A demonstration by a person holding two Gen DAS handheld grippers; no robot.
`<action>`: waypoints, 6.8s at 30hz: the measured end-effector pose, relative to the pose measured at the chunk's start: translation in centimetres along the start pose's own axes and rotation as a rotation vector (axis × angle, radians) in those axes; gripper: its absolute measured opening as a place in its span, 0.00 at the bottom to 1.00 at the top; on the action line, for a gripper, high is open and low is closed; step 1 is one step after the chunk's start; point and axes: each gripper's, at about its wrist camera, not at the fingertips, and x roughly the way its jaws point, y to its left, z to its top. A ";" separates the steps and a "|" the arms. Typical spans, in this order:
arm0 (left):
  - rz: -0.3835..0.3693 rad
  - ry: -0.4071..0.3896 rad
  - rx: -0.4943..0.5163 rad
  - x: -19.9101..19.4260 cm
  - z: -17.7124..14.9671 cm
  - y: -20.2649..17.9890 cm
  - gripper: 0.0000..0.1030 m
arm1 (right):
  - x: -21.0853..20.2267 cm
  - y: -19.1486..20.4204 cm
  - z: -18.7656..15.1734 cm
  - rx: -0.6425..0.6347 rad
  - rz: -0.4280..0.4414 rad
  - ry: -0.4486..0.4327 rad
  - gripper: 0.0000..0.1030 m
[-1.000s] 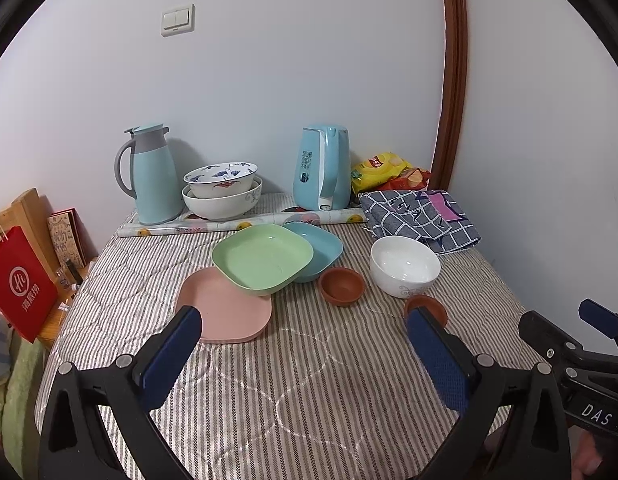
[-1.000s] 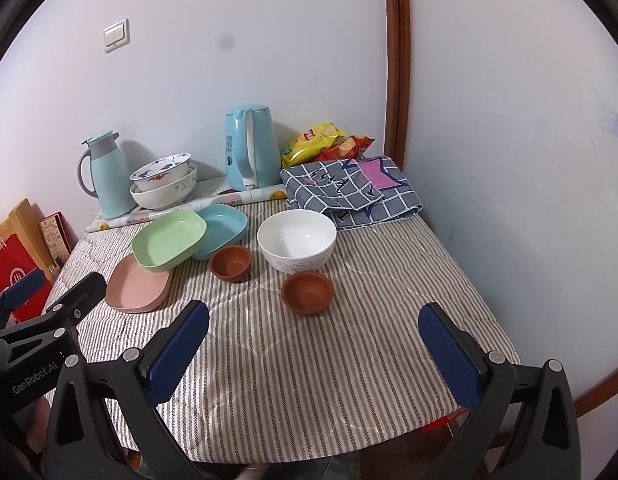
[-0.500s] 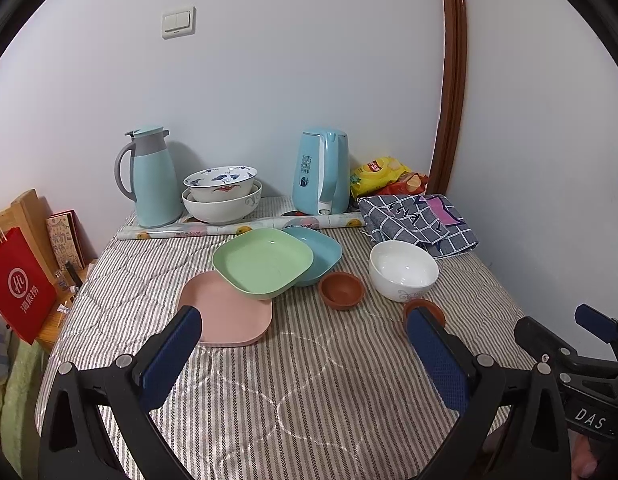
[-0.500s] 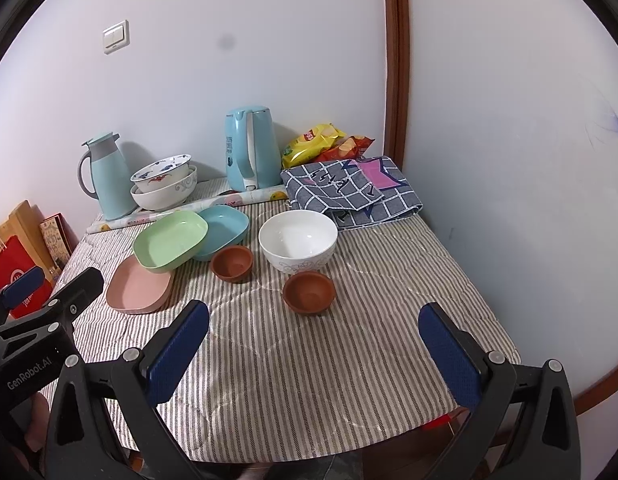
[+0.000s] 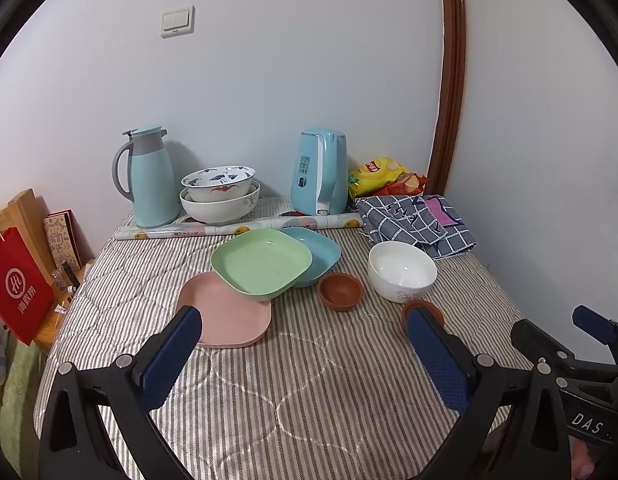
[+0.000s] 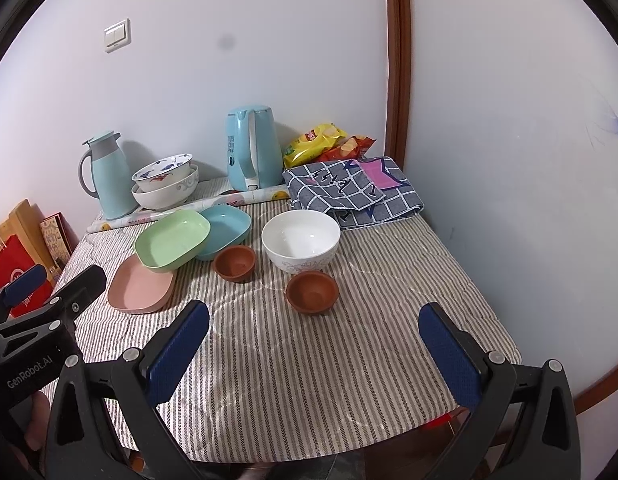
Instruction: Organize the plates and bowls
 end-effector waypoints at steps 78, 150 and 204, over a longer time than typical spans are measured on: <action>0.113 0.238 -0.155 19.5 5.6 12.1 0.87 | 20.5 12.0 8.4 -0.126 0.231 0.243 0.63; 0.050 0.318 -0.150 21.8 4.2 16.2 0.16 | 24.7 19.1 7.5 -0.164 0.278 0.324 0.08; 0.116 0.431 -0.202 21.7 -1.4 18.0 0.16 | 29.5 24.5 3.1 -0.396 0.333 0.348 0.14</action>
